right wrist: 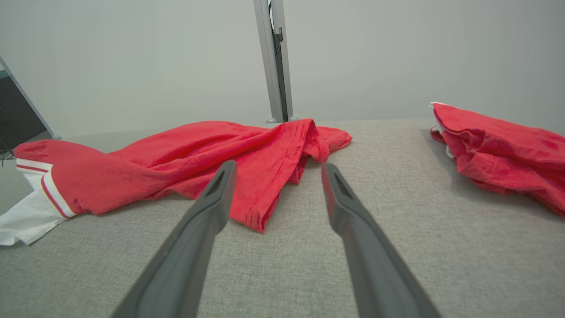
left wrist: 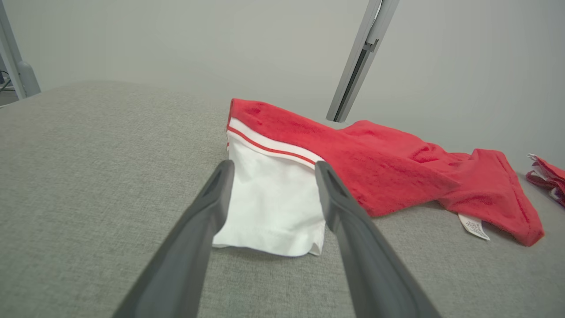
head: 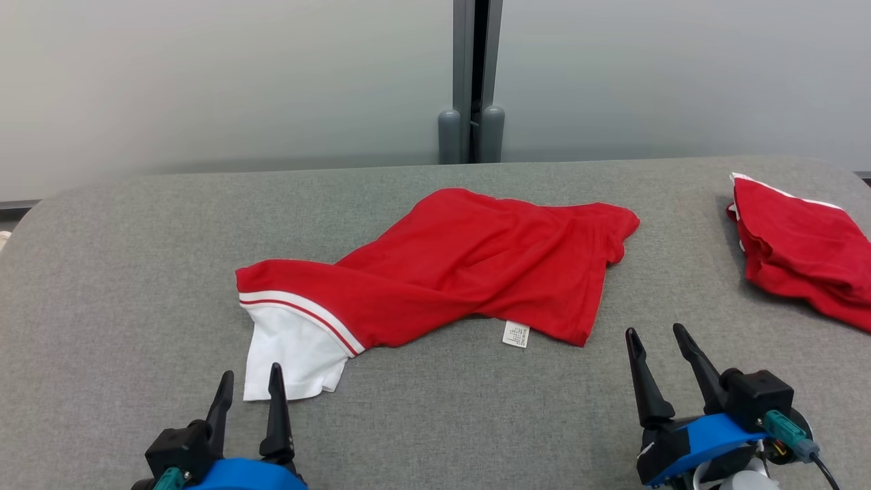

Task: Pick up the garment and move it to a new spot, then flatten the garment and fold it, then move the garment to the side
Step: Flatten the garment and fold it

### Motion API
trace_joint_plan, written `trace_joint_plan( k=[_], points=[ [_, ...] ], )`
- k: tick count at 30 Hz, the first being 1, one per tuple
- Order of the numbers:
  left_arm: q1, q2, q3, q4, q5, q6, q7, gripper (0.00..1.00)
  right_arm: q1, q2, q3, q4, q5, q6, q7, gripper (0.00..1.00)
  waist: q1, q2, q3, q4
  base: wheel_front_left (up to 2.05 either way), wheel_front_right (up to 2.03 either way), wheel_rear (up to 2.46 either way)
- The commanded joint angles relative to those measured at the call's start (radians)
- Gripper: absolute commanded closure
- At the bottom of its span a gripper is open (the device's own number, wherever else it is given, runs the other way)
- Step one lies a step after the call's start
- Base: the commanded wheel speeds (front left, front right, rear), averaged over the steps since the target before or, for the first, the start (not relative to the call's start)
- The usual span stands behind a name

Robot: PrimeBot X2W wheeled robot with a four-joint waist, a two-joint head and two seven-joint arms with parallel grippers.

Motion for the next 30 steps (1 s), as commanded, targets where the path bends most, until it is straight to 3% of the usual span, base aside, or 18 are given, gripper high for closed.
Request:
trace_joint_plan(
  k=[1,12,24,25,27,30],
  points=[
    [-0.003,0.006,0.008,0.007,0.007,0.005,-0.004,0.0,0.002,-0.002,0.0,0.001,-0.001,0.0,-0.006,0.0,0.0001,0.0,0.001,0.001,0.0,0.0,0.0],
    [-0.133,0.089,0.029,0.204,-0.031,-0.001,0.207,0.0,-0.022,-0.002,0.019,0.045,0.004,0.0,-0.006,0.0,0.0001,0.0,0.03,-0.016,0.0,0.0,0.0],
    [-0.218,0.085,-0.022,0.354,-0.043,-0.035,0.308,0.0,-0.048,-0.002,0.036,0.068,-0.015,0.0,-0.006,0.0,0.0001,0.0,0.073,-0.044,0.0,0.0,0.0],
    [-0.221,0.081,-0.03,0.357,-0.042,-0.039,0.305,0.54,-0.05,-0.002,0.038,0.07,-0.017,0.0,-0.006,0.0,0.0001,0.0,0.075,-0.043,0.0,0.0,0.0],
    [-0.223,0.071,-0.042,0.357,-0.047,-0.046,0.301,1.0,-0.055,-0.002,0.044,0.079,-0.02,0.0,-0.006,0.0,0.0001,0.0,0.079,-0.038,0.0,0.0,0.0],
    [-0.231,0.07,-0.059,0.35,-0.042,-0.052,0.283,1.0,-0.069,-0.002,0.052,0.105,-0.026,0.0,-0.006,0.0,0.0001,0.0,0.083,-0.025,0.0,0.0,0.0]
  ],
)
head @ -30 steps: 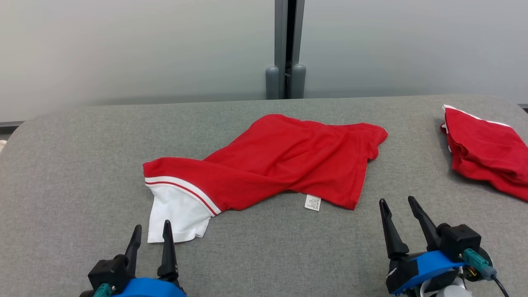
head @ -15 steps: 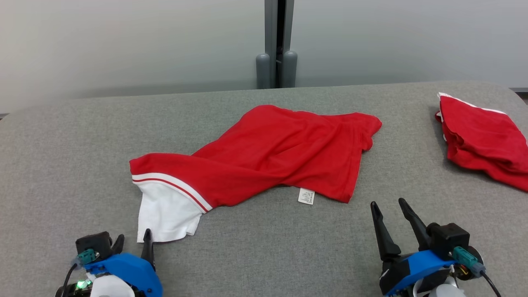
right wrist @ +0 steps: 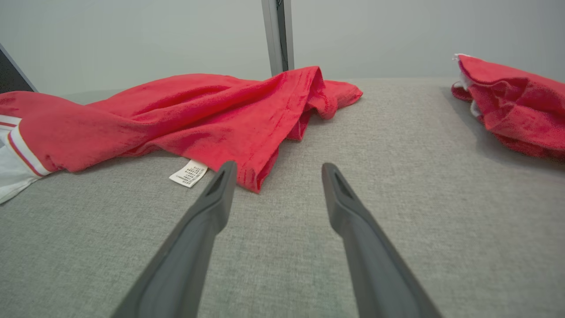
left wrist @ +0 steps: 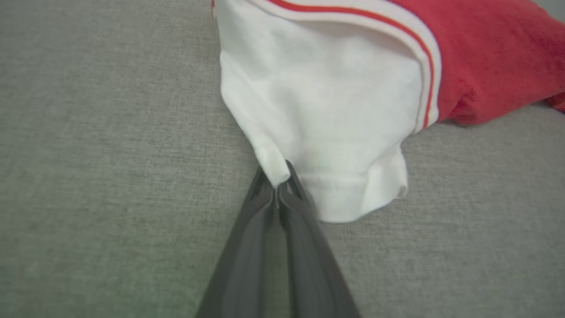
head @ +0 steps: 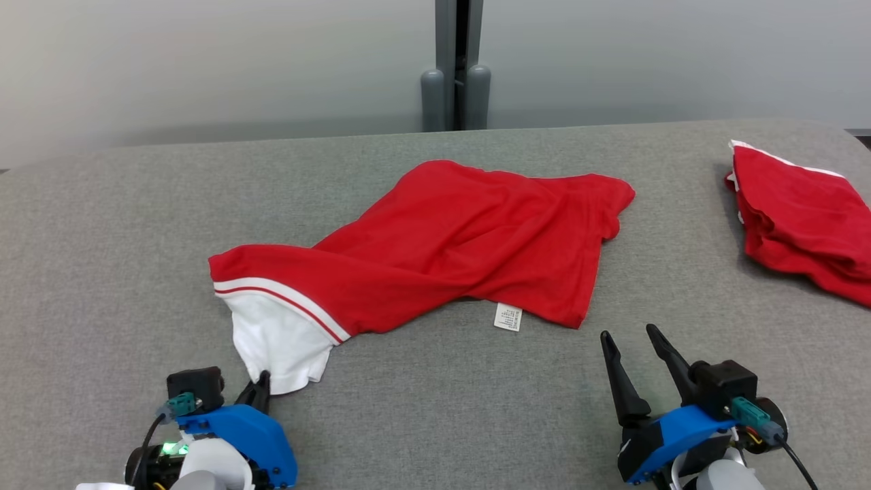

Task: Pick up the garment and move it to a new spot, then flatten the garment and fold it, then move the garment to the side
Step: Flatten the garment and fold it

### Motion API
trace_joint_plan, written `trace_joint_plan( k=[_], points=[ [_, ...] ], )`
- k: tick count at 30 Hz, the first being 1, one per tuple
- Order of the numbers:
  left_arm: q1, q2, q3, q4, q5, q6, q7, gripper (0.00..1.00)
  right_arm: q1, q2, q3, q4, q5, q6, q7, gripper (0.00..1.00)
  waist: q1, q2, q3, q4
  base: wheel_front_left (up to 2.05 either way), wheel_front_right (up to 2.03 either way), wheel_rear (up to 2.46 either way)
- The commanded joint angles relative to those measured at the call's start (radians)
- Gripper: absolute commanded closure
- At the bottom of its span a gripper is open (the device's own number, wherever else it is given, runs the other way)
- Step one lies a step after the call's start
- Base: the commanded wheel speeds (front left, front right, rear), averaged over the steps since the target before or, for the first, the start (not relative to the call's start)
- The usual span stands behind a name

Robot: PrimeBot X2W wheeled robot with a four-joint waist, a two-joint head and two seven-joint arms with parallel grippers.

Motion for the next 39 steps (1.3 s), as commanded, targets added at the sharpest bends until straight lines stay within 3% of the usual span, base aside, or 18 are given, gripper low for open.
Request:
trace_joint_plan(
  k=[1,9,17,18,19,21,22,30,39],
  points=[
    [-0.005,-0.005,-0.009,0.005,0.004,-0.004,-0.011,1.0,-0.021,-0.002,0.004,0.018,-0.01,0.0,-0.006,0.0,-0.0001,0.0,0.003,0.011,0.0,0.0,0.0],
    [-0.025,-0.01,-0.001,-0.064,0.007,0.022,-0.12,1.0,-0.141,-0.002,-0.002,0.189,0.01,0.0,0.041,0.0,-0.0001,0.0,0.023,0.059,0.0,0.0,0.0],
    [-0.004,-0.024,-0.018,-0.131,0.003,0.029,-0.153,1.0,-0.276,-0.002,-0.032,0.375,0.026,0.0,0.112,0.0,-0.0001,0.0,0.053,0.106,0.0,0.0,0.0],
    [0.001,-0.026,-0.02,-0.137,0.001,0.031,-0.156,1.0,-0.287,-0.002,-0.023,0.393,0.032,0.0,0.124,0.16,-0.0001,0.0,0.054,0.109,0.0,0.0,0.0],
    [0.005,-0.027,-0.022,-0.143,0.001,0.032,-0.158,1.0,-0.293,-0.002,-0.013,0.41,0.04,0.0,0.134,0.52,-0.0001,0.0,0.055,0.111,0.0,0.0,0.0],
    [0.011,-0.028,-0.024,-0.155,-0.001,0.033,-0.163,1.0,-0.3,-0.001,0.008,0.433,0.057,0.0,0.147,0.87,-0.0001,0.0,0.055,0.113,0.0,0.0,0.0],
    [0.013,-0.028,-0.026,-0.161,-0.001,0.032,-0.167,1.0,-0.305,-0.001,0.021,0.437,0.066,0.0,0.146,1.0,-0.0001,0.0,0.055,0.113,0.0,0.0,0.0],
    [-0.009,0.0,-0.024,-0.303,0.017,0.038,-0.222,1.0,-0.349,-0.002,0.073,0.345,0.134,0.0,0.062,1.0,-0.0001,0.0,0.028,0.072,0.0,0.0,0.0],
    [-0.04,0.05,0.011,-0.588,-0.002,0.043,-0.192,1.0,-0.312,-0.002,-0.017,0.057,0.047,0.0,0.042,1.0,-0.0001,0.0,-0.045,0.008,0.0,0.0,0.0]
  ],
)
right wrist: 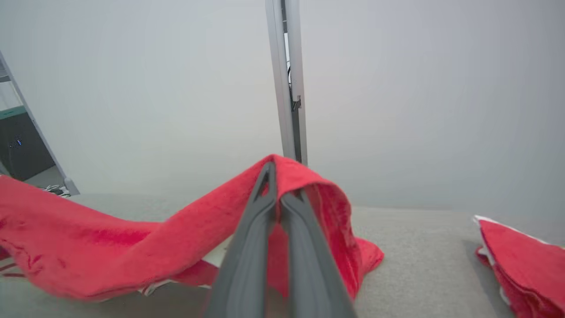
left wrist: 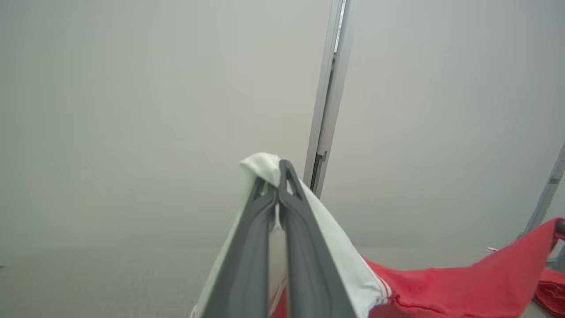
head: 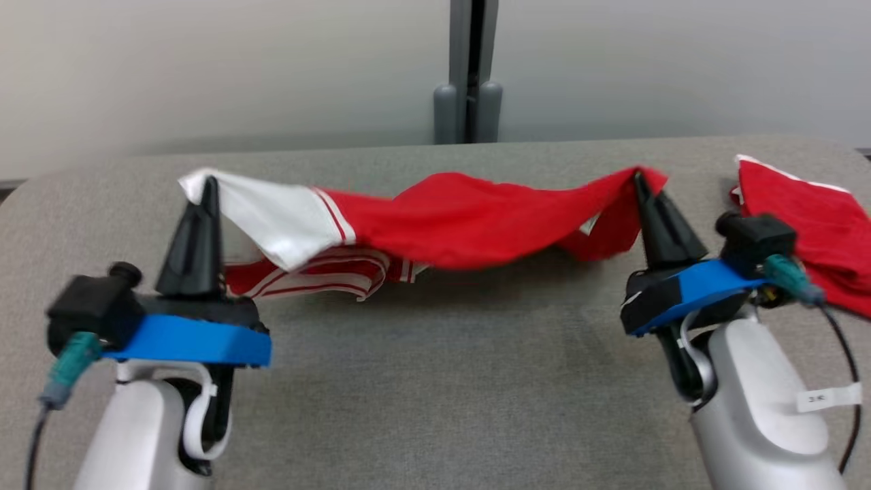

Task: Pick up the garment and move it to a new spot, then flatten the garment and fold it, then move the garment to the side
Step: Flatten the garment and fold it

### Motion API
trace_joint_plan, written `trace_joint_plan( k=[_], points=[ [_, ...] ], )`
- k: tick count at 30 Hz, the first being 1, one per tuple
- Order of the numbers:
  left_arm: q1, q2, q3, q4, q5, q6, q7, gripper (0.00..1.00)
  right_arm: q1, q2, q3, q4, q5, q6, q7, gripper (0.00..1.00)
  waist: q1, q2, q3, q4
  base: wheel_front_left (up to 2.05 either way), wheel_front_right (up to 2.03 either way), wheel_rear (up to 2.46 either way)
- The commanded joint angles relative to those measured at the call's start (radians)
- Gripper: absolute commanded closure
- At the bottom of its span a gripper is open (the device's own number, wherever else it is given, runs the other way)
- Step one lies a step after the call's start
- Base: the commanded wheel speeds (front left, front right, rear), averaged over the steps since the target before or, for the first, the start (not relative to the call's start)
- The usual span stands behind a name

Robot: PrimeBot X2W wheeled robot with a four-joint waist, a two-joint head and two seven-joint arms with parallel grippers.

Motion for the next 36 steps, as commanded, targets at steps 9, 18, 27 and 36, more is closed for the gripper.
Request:
trace_joint_plan(
  k=[9,18,27,36],
  points=[
    [-0.111,0.112,0.067,-0.519,0.03,0.039,0.135,1.0,0.143,-0.002,-0.102,-0.702,-0.103,0.0,0.201,1.0,-0.0001,0.0,-0.075,-0.077,0.0,0.0,0.0],
    [-0.33,0.2,0.058,-0.718,0.028,0.008,0.315,1.0,0.144,-0.01,-0.109,-1.103,-0.098,0.0,0.387,1.0,-0.0001,0.0,-0.013,-0.094,0.0,0.0,0.0],
    [-0.581,0.234,-0.011,-0.526,0.035,-0.039,0.344,1.0,-0.027,-0.029,-0.117,-0.941,-0.037,0.0,0.471,1.0,-0.0001,0.0,0.177,-0.084,0.0,0.0,0.0],
    [-0.986,0.239,-0.133,-0.144,0.17,-0.063,0.231,1.0,-0.485,-0.102,-0.068,-0.548,-0.114,0.0,0.43,1.0,-0.0001,0.0,0.334,-0.056,0.0,0.0,0.0]
  ],
)
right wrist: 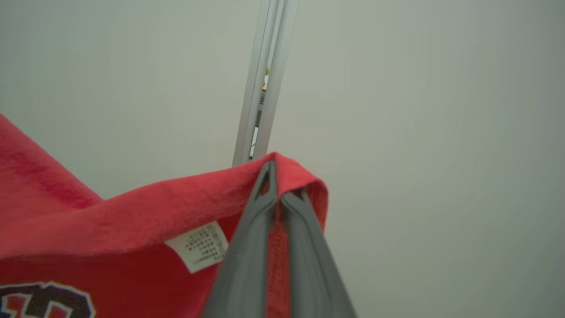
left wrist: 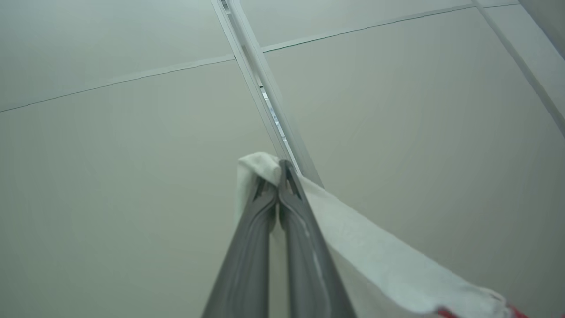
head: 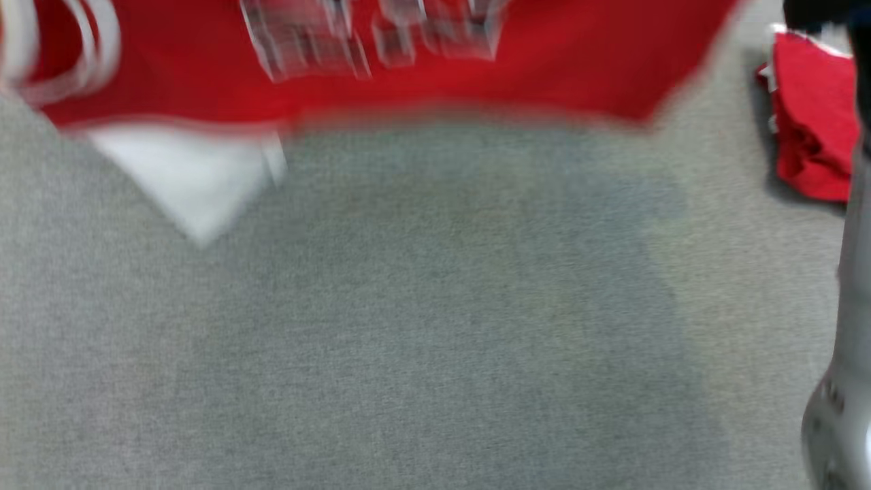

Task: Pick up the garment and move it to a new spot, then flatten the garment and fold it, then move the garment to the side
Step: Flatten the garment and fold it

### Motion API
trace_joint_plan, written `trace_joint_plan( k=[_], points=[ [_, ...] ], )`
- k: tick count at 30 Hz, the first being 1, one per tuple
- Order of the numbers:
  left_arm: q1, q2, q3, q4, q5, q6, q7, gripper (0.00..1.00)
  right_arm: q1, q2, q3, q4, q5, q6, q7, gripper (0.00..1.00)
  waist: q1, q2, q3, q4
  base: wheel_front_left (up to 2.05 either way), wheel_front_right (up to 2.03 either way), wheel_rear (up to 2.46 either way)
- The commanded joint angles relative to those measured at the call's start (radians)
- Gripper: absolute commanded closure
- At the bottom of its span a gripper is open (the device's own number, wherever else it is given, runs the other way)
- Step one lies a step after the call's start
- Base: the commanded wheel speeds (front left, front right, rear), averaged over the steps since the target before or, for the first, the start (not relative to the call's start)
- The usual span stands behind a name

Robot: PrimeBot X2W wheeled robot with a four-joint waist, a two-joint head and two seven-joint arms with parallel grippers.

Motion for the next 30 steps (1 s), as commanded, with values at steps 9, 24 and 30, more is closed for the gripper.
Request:
trace_joint_plan(
  k=[9,24,30],
  points=[
    [-0.212,-0.088,-0.064,0.363,0.035,0.006,-0.203,1.0,-0.275,0.039,-0.044,0.38,-0.114,0.0,-0.102,1.0,-0.0004,0.0,0.151,0.062,0.0,0.0,0.0],
    [0.221,-0.142,-0.037,0.411,-0.127,-0.011,-0.337,1.0,-0.078,0.084,-0.007,0.749,-0.087,0.0,-0.417,1.0,-0.0004,0.0,0.218,0.071,0.0,0.0,0.0],
    [0.46,-0.171,0.068,0.23,-0.182,-0.011,-0.337,1.0,0.04,0.087,0.014,0.708,0.005,0.0,-0.469,1.0,-0.0004,0.0,0.187,0.067,0.0,0.0,0.0]
  ],
)
